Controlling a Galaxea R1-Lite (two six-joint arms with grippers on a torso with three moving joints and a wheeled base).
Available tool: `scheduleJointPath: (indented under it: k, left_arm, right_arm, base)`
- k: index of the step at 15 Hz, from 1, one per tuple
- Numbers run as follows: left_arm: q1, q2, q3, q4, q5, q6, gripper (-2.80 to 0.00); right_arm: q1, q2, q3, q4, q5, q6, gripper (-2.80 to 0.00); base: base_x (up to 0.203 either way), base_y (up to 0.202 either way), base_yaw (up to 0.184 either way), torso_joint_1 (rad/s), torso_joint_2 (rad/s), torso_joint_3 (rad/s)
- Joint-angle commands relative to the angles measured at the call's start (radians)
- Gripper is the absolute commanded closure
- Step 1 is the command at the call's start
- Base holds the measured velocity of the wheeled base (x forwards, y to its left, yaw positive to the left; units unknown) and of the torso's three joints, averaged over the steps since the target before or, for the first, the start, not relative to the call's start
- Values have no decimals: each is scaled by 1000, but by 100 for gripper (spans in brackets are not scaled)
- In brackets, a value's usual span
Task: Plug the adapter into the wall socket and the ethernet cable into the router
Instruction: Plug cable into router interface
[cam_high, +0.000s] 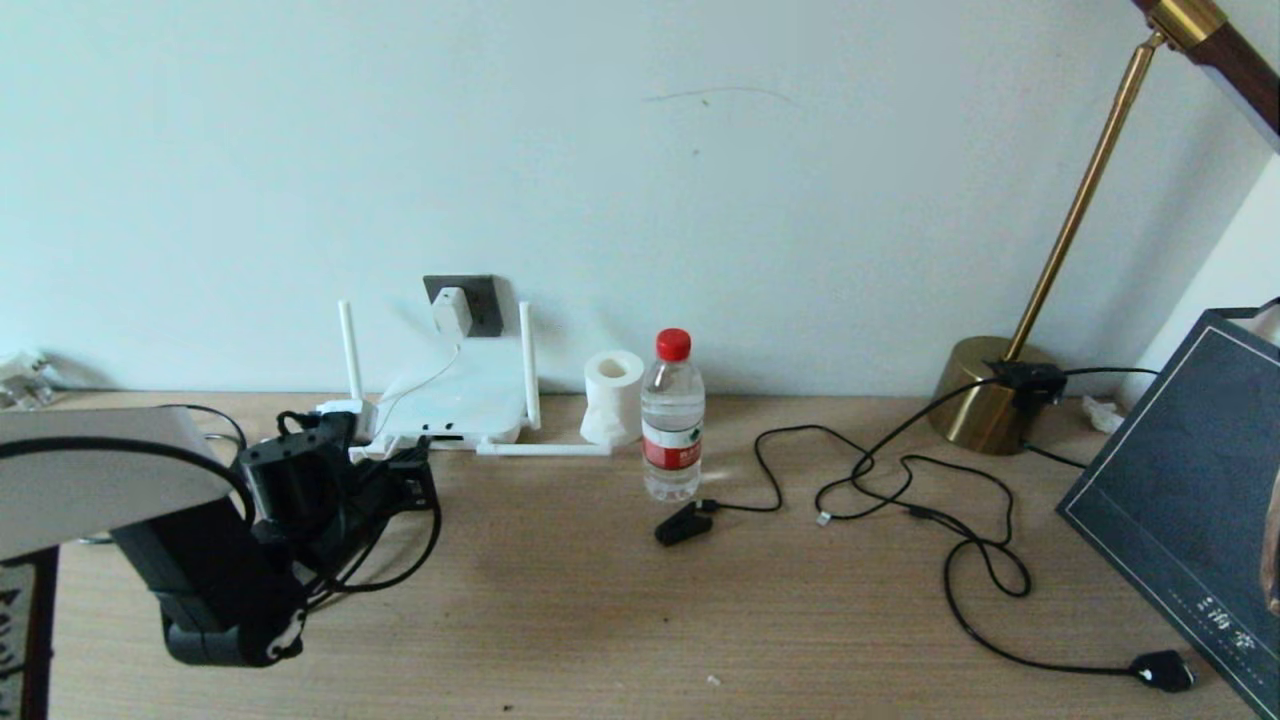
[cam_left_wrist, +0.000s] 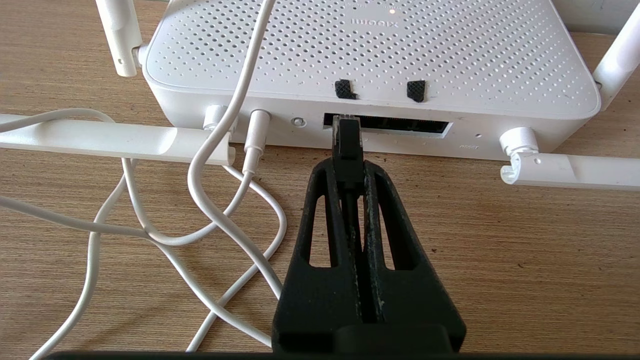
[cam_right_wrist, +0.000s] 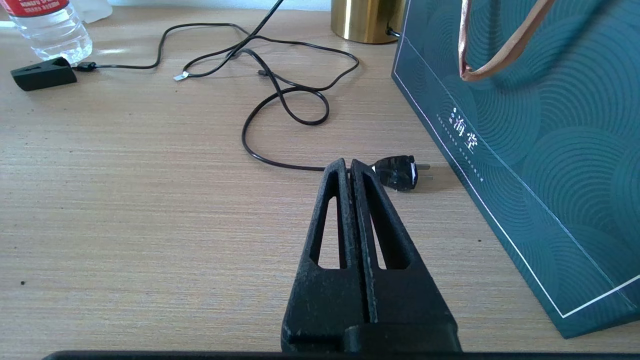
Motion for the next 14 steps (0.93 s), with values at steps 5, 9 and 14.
scheduleJointPath:
  k: [5, 9, 14]
  left_arm:
    - [0, 1, 1, -7, 1, 0, 0]
    - [1, 2, 1, -8, 1, 0, 0]
    - [1, -2, 5, -9, 1, 0, 0]
  right_arm:
    - [0, 1, 0, 0, 0, 0, 0]
    - [0, 1, 0, 0, 0, 0, 0]
    - [0, 1, 0, 0, 0, 0, 0]
  base:
    - [0, 0, 0, 0, 0, 0]
    - [0, 0, 0, 0, 0, 0]
    - [0, 0, 0, 0, 0, 0]
